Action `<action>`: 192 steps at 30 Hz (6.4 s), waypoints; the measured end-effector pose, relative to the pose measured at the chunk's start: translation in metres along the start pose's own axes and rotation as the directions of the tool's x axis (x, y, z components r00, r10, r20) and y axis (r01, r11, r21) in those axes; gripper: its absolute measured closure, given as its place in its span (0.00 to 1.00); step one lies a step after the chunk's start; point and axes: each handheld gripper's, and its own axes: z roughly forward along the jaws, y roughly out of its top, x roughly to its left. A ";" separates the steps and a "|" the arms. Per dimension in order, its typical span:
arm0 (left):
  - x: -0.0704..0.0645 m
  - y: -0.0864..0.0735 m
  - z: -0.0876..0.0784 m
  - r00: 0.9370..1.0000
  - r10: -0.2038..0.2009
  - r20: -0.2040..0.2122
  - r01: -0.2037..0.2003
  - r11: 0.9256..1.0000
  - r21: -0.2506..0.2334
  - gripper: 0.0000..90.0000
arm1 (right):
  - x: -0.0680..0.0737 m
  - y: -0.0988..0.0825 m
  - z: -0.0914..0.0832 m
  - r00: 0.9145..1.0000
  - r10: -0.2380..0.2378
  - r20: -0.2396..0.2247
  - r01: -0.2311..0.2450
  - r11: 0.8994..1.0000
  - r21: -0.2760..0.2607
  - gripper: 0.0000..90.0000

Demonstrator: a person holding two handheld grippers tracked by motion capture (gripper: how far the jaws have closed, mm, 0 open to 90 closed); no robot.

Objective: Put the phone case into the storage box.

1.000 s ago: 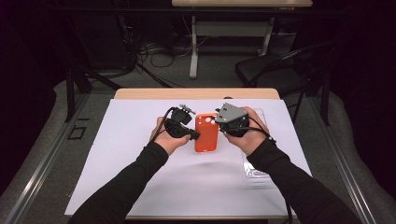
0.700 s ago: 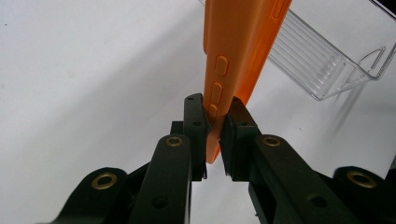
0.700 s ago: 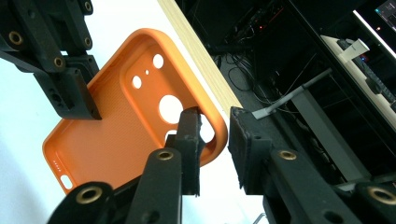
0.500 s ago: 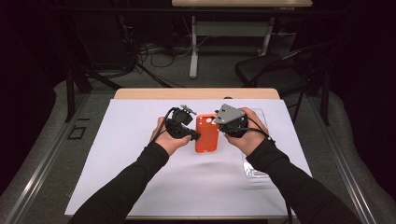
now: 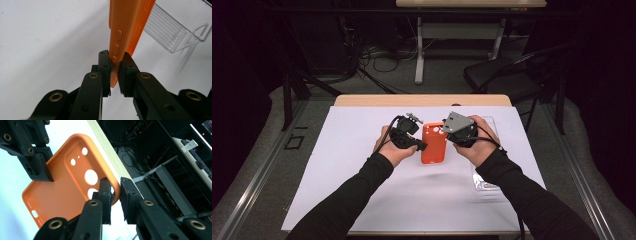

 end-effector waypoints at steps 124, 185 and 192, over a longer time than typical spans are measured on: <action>0.059 -0.053 -0.045 0.999 -0.045 -0.009 0.042 0.968 -0.248 0.19 | -0.080 -0.031 -0.043 0.967 -0.106 0.232 0.094 0.993 0.065 0.91; 0.069 -0.096 -0.064 0.992 -0.098 -0.082 0.071 0.958 -0.278 0.16 | -0.097 -0.121 0.029 0.927 -0.184 0.326 0.136 0.977 0.164 0.91; 0.069 -0.097 -0.062 0.992 -0.100 -0.082 0.073 0.958 -0.277 0.16 | -0.095 -0.125 0.032 0.927 -0.183 0.328 0.135 0.977 0.164 0.91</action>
